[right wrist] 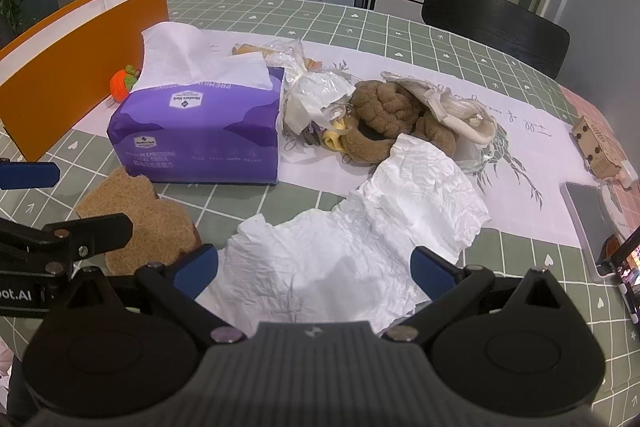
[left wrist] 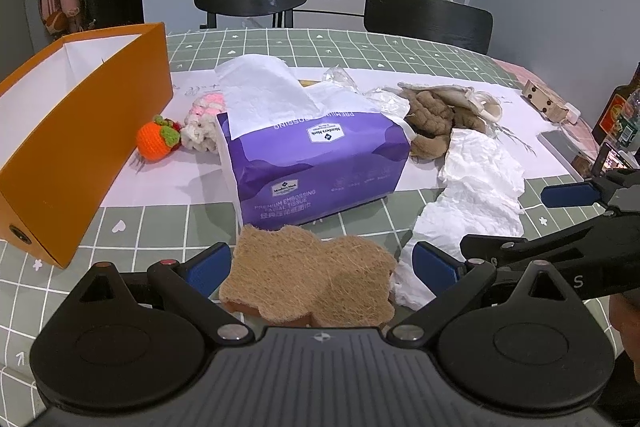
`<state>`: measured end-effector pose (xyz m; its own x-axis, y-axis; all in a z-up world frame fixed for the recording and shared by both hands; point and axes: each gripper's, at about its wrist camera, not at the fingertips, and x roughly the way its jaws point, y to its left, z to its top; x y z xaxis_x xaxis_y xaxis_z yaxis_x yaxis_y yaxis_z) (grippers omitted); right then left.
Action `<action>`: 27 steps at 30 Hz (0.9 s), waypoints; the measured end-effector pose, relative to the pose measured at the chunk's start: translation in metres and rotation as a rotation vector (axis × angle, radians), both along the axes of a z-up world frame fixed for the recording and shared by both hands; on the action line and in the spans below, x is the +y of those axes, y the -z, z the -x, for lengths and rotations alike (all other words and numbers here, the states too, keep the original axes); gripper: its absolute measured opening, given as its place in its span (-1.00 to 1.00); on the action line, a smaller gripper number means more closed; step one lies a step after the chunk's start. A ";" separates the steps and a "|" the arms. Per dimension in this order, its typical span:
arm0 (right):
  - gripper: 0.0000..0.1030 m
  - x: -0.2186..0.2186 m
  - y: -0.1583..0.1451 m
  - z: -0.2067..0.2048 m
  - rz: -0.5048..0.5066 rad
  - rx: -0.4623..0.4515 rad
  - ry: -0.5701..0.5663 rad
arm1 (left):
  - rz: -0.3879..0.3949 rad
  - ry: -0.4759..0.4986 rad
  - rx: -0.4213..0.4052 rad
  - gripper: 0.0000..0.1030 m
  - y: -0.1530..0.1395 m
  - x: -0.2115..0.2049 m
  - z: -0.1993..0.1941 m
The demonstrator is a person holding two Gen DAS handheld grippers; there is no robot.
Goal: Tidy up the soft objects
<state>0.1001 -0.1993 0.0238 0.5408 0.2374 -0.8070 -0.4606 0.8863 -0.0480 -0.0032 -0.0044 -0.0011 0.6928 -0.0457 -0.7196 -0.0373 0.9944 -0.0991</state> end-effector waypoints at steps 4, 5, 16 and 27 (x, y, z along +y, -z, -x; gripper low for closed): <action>0.95 0.000 0.000 0.000 -0.001 0.001 0.000 | 0.001 0.000 0.001 1.00 0.000 0.001 0.000; 0.95 0.000 0.000 0.000 -0.001 0.001 0.000 | 0.000 0.000 0.000 1.00 0.000 0.001 0.000; 0.95 0.000 0.001 0.000 0.001 0.000 0.000 | 0.005 0.002 0.000 1.00 0.000 0.001 -0.001; 0.95 0.000 0.001 0.000 0.000 0.001 0.000 | 0.006 0.004 0.001 1.00 0.001 0.000 -0.001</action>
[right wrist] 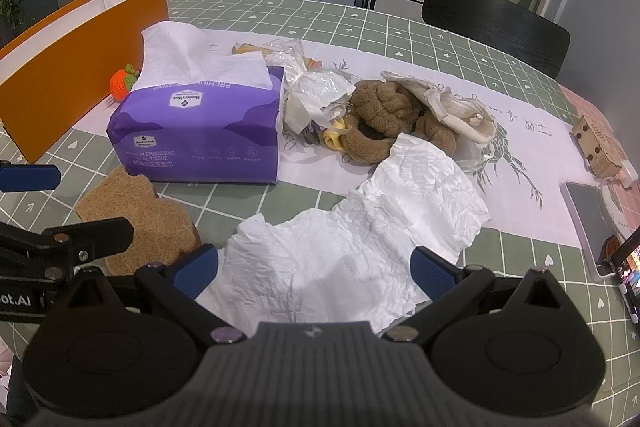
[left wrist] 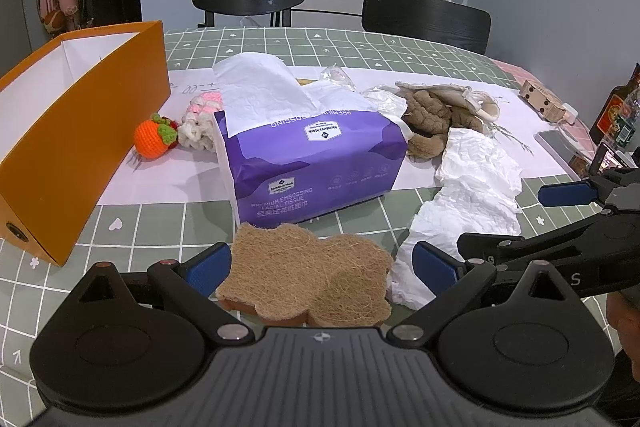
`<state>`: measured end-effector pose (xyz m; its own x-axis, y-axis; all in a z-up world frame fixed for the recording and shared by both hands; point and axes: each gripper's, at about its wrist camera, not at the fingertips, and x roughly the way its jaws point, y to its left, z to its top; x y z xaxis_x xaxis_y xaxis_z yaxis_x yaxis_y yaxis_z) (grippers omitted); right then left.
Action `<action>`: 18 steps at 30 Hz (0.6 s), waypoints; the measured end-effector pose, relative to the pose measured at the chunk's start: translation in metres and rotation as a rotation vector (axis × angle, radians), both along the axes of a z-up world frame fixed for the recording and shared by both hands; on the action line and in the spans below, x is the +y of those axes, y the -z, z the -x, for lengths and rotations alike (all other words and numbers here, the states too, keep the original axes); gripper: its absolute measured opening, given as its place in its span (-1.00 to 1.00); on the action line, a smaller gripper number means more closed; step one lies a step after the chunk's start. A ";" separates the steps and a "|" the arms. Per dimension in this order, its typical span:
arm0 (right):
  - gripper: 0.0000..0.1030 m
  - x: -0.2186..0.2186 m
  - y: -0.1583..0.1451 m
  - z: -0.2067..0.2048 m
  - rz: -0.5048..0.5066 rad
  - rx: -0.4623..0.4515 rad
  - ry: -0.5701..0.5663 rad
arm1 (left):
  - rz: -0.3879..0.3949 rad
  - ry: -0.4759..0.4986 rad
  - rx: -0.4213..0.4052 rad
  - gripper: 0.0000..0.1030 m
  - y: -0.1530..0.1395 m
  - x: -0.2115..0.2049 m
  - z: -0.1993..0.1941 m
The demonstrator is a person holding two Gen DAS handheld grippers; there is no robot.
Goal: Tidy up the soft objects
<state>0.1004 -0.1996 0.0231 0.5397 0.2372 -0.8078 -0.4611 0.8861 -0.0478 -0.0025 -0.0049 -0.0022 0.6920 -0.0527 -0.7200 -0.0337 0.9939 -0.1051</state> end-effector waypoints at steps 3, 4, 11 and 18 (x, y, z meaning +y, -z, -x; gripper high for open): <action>0.95 0.000 0.000 0.000 0.000 0.000 -0.001 | 0.000 0.001 0.000 1.00 0.000 -0.001 0.000; 0.95 0.000 0.000 0.000 0.000 0.000 -0.001 | 0.000 0.001 0.000 1.00 0.000 -0.001 0.000; 0.95 0.000 0.000 0.000 -0.001 0.000 0.003 | 0.004 0.005 0.003 1.00 0.001 -0.001 0.001; 0.95 -0.001 -0.001 -0.002 -0.004 -0.002 0.008 | 0.006 0.009 0.004 1.00 0.001 -0.001 0.002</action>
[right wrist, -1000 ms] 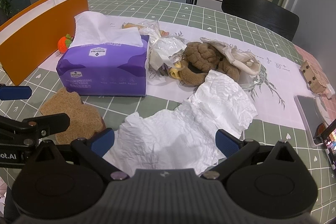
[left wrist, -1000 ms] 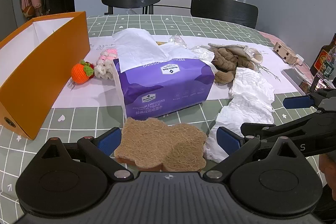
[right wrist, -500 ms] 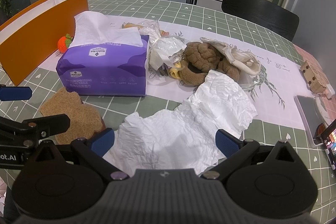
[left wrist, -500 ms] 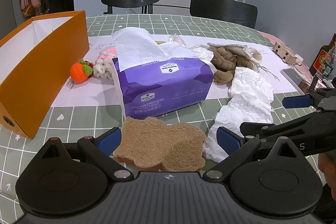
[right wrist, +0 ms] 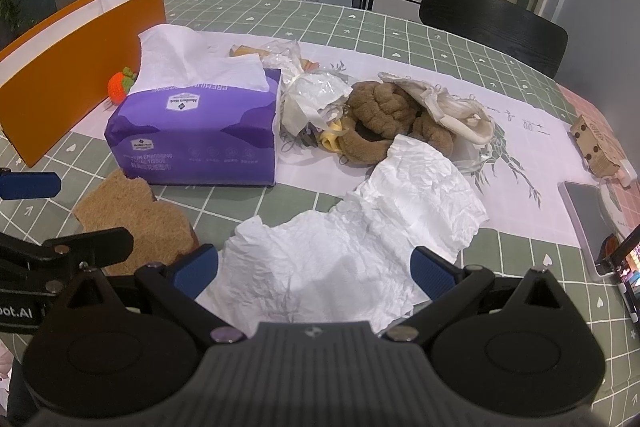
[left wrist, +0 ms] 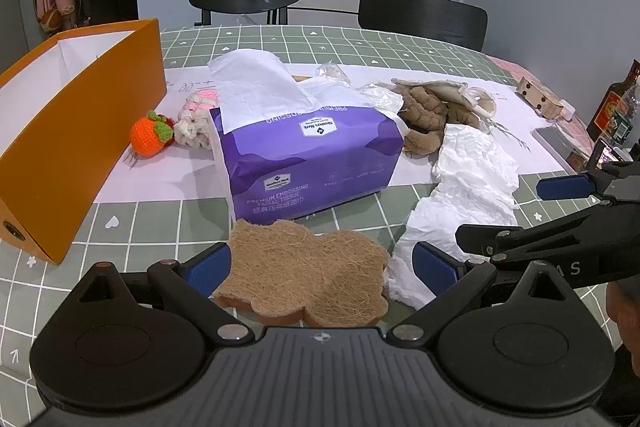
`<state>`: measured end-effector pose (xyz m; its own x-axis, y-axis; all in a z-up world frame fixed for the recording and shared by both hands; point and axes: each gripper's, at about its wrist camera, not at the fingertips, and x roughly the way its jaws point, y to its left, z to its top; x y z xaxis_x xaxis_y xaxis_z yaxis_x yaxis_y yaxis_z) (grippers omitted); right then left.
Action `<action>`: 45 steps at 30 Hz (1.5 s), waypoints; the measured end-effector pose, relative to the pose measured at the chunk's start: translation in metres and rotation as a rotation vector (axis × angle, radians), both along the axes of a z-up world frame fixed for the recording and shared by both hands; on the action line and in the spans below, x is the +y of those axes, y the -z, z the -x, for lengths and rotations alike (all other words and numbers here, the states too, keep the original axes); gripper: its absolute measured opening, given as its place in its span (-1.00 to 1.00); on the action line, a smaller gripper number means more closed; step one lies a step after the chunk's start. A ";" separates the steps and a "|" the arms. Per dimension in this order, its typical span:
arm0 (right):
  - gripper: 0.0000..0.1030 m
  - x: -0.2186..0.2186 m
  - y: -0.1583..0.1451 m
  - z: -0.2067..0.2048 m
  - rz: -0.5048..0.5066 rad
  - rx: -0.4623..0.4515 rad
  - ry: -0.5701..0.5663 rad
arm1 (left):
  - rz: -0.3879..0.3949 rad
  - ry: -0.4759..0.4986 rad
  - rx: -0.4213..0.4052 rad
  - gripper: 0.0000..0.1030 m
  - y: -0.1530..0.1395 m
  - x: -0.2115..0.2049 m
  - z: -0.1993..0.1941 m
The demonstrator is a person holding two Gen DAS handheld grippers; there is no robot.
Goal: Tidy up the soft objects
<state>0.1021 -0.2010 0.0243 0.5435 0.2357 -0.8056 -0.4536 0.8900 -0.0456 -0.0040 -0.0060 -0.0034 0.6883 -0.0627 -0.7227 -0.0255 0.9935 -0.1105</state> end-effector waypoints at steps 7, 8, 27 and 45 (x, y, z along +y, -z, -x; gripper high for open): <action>0.95 0.000 0.000 0.000 -0.001 0.000 0.000 | 0.000 -0.001 -0.001 1.00 0.000 0.000 0.001; 0.95 0.000 0.000 0.000 -0.001 0.000 0.000 | 0.000 -0.001 0.000 1.00 0.001 0.000 0.001; 0.95 -0.005 -0.007 -0.002 -0.041 -0.033 0.000 | -0.038 0.030 0.002 1.00 0.010 0.008 -0.005; 0.95 -0.037 -0.009 -0.016 -0.116 -0.312 -0.060 | -0.101 0.213 0.002 1.00 0.035 0.010 -0.006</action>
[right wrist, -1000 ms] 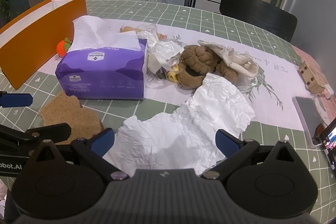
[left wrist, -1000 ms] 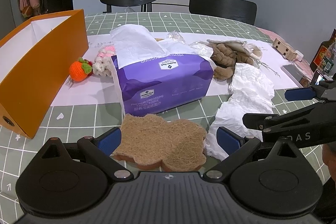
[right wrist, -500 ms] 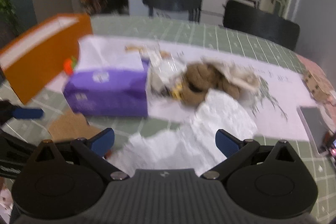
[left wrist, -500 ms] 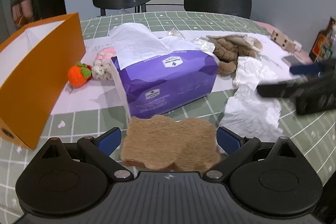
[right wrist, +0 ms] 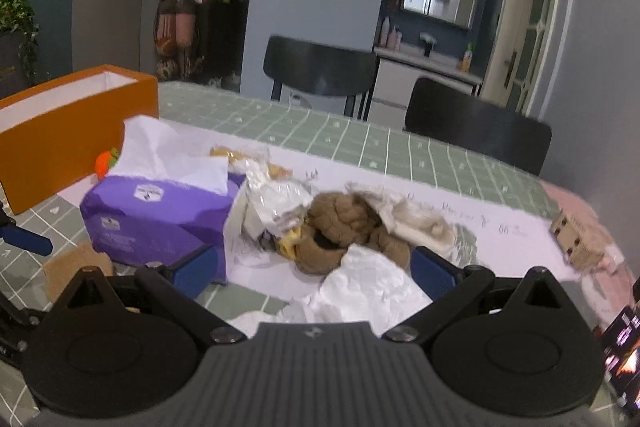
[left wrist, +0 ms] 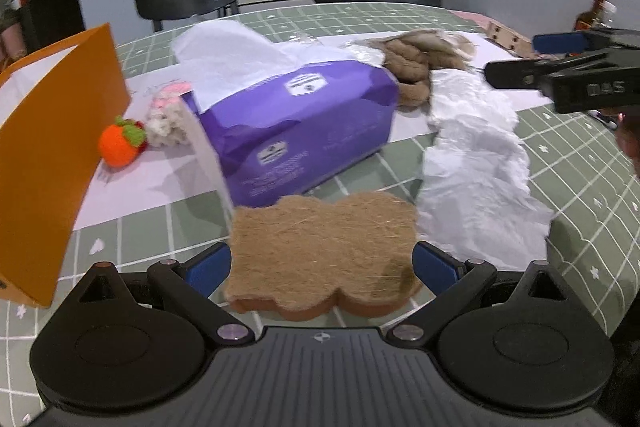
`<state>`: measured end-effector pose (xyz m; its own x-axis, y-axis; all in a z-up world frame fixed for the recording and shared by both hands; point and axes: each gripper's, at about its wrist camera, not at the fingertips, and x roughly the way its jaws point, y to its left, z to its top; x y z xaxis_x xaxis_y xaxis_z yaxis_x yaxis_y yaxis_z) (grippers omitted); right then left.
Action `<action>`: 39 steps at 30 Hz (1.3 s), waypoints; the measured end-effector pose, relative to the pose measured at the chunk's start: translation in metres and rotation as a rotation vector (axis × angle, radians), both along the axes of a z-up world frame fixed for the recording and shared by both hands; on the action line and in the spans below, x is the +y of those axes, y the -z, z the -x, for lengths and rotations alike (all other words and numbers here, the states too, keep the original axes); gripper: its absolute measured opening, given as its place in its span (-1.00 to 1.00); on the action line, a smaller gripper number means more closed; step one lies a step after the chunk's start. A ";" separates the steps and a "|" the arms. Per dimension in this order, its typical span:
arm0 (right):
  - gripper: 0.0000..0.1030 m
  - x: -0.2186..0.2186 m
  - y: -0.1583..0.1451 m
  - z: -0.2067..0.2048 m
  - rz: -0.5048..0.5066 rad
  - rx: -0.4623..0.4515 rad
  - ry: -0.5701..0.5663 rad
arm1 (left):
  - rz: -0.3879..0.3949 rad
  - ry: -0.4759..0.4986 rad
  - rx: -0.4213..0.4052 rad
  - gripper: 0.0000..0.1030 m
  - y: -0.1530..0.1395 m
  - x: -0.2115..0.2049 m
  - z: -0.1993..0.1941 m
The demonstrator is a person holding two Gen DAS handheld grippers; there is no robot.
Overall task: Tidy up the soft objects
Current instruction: 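Grasp the white tissue with the right gripper while the left gripper approaches the orange crocheted fruit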
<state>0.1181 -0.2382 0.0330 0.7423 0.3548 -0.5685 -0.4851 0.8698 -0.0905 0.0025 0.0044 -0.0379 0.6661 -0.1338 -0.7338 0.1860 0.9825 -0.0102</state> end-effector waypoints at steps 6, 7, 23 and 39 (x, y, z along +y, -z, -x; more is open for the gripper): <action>0.94 -0.006 0.022 -0.017 -0.060 0.239 -0.073 | -0.037 0.041 -0.021 1.00 0.000 -0.003 -0.001; 0.94 -0.005 0.026 -0.018 -0.067 0.274 -0.090 | -0.024 0.038 -0.018 1.00 0.000 0.000 -0.001; 0.95 0.016 0.068 -0.004 0.284 0.138 -0.231 | -0.047 0.000 -0.040 1.00 -0.008 0.034 -0.003; 0.38 -0.012 0.080 -0.056 0.060 0.326 -0.208 | -0.105 0.029 -0.052 1.00 -0.017 0.063 -0.012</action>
